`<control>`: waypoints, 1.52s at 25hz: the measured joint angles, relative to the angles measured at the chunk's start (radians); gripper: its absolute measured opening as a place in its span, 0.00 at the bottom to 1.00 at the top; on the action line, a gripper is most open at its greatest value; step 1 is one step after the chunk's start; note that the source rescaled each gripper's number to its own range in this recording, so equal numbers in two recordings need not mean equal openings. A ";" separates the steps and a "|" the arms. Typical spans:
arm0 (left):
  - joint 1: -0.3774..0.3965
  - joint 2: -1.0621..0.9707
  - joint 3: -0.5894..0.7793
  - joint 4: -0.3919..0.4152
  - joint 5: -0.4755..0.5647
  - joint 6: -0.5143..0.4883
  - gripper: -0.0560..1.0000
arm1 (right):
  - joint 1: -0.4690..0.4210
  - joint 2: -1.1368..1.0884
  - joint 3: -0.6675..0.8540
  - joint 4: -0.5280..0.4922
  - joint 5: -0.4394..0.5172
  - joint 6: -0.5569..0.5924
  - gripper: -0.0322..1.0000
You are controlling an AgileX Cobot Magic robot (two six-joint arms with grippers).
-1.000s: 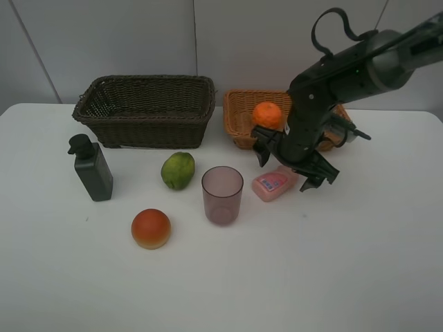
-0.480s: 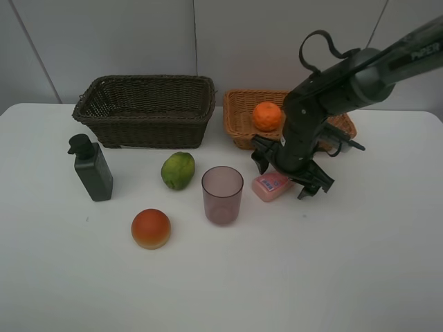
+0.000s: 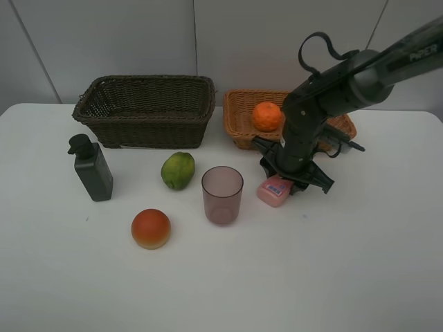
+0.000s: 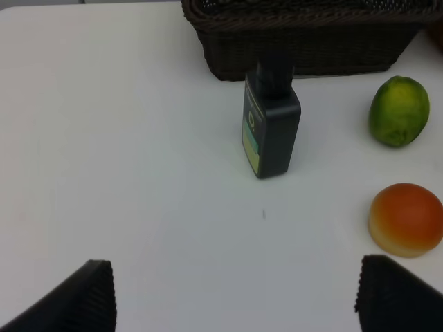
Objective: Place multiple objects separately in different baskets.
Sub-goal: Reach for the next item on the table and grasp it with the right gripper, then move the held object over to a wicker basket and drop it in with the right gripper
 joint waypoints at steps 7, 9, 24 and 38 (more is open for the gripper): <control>0.000 0.000 0.000 0.000 0.000 0.000 0.91 | 0.000 0.000 0.000 -0.002 -0.005 0.000 0.05; 0.000 0.000 0.000 0.000 0.000 0.000 0.91 | 0.000 0.000 0.000 -0.004 -0.008 0.000 0.05; 0.000 0.000 0.000 0.000 0.000 0.000 0.91 | 0.000 -0.192 0.000 0.168 0.042 -0.606 0.04; 0.000 0.000 0.000 0.000 0.000 0.000 0.91 | 0.047 -0.199 -0.271 0.317 0.264 -1.294 0.04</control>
